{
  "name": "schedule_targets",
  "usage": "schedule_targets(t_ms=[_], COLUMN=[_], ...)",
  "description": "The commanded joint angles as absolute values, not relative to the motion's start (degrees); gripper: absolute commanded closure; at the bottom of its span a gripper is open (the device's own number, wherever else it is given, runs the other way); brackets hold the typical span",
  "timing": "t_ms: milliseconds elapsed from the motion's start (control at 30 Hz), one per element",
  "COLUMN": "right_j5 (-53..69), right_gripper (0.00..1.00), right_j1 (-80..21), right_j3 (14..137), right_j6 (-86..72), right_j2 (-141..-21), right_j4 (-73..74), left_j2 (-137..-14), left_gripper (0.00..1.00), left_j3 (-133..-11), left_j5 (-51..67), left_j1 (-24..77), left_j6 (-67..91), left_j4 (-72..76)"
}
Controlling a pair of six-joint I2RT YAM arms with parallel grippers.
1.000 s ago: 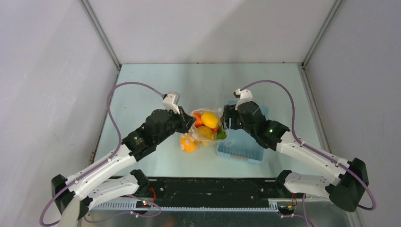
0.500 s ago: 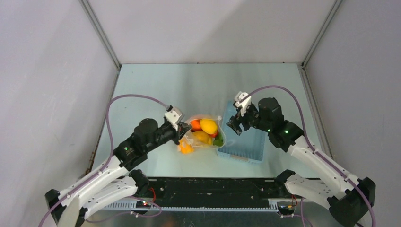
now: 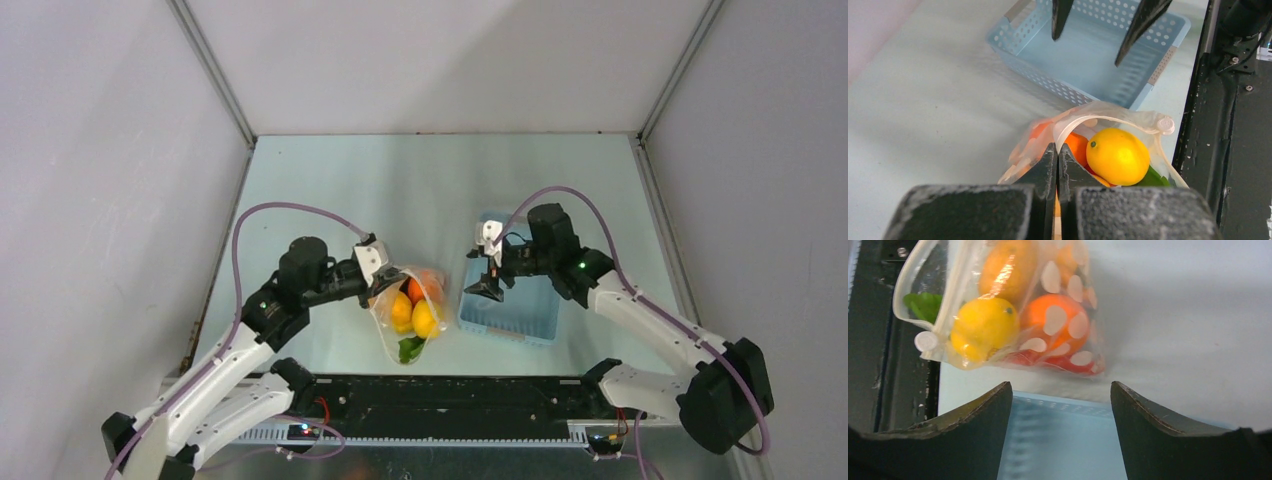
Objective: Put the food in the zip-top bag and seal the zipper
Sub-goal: Adjust the zipper food storage bag at the center of the board.
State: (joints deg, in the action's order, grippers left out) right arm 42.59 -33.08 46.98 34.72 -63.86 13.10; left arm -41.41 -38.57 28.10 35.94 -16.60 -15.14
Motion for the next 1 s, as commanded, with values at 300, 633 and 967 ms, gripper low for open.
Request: schedule_targets(t_ms=[300,633,967], right_j5=[38.4,26.9,29.8], right_gripper=[0.29,0.29,0.44], right_j1=[-45.8,-50.4,-50.9], right_j3=[35.0,25.2,24.8], right_j6=[35.4,30.7,30.3], right_j2=[-63.8,-63.2,-63.7], right_j4=[-5.6,-29.5,-29.3], left_j2=[-40.4,-41.7,-41.5], left_gripper=[1.00,1.00,1.00], left_j3=[-42.2,-43.4,-42.6], left_j5=[33.5,36.6,35.3], left_j1=[33.3,32.6,32.6], left_j6=[-19.3,-18.7,-17.4], left_j4=[-14.2,-14.2,-13.1])
